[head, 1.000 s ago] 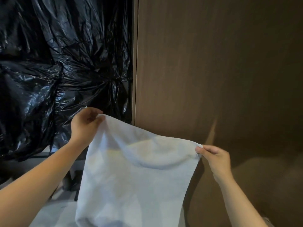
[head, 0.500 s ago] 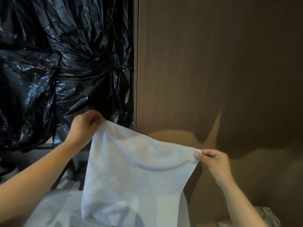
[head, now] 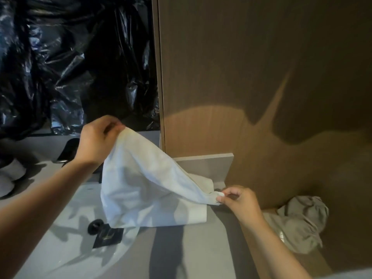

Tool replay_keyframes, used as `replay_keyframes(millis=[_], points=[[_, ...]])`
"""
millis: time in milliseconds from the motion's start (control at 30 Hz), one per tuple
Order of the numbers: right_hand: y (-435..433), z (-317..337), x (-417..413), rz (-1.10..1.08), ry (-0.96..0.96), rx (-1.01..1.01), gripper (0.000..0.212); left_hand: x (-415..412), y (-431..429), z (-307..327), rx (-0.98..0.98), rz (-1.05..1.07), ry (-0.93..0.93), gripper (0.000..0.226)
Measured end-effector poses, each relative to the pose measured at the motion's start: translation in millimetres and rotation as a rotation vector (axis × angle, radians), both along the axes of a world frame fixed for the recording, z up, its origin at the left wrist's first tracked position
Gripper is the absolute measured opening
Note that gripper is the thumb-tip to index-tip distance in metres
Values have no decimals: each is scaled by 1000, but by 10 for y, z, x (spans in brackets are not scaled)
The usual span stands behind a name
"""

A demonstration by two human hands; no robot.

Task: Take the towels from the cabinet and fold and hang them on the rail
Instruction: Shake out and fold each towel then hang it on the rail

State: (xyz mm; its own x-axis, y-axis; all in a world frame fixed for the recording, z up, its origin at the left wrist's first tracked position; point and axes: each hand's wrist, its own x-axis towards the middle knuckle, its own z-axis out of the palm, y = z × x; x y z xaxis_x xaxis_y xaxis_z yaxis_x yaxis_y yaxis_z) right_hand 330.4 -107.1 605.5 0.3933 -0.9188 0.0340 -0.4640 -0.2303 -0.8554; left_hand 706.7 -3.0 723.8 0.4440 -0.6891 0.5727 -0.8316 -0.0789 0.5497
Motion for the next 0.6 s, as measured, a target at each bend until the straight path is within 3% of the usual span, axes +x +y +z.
replay_keyframes(millis=[67, 333, 433, 600], points=[[153, -128, -21, 37, 49, -14, 29, -44, -23, -31, 12, -5, -2, 6], [463, -285, -12, 266, 203, -36, 8, -203, -51, -63, 9, -40, 11, 5], [501, -261, -49, 267, 185, -19, 17, -205, -37, -55, 4, -47, 17, 4], [443, -199, -119, 228, 127, 14, 9, -156, -9, -48, -14, -36, 28, 5]])
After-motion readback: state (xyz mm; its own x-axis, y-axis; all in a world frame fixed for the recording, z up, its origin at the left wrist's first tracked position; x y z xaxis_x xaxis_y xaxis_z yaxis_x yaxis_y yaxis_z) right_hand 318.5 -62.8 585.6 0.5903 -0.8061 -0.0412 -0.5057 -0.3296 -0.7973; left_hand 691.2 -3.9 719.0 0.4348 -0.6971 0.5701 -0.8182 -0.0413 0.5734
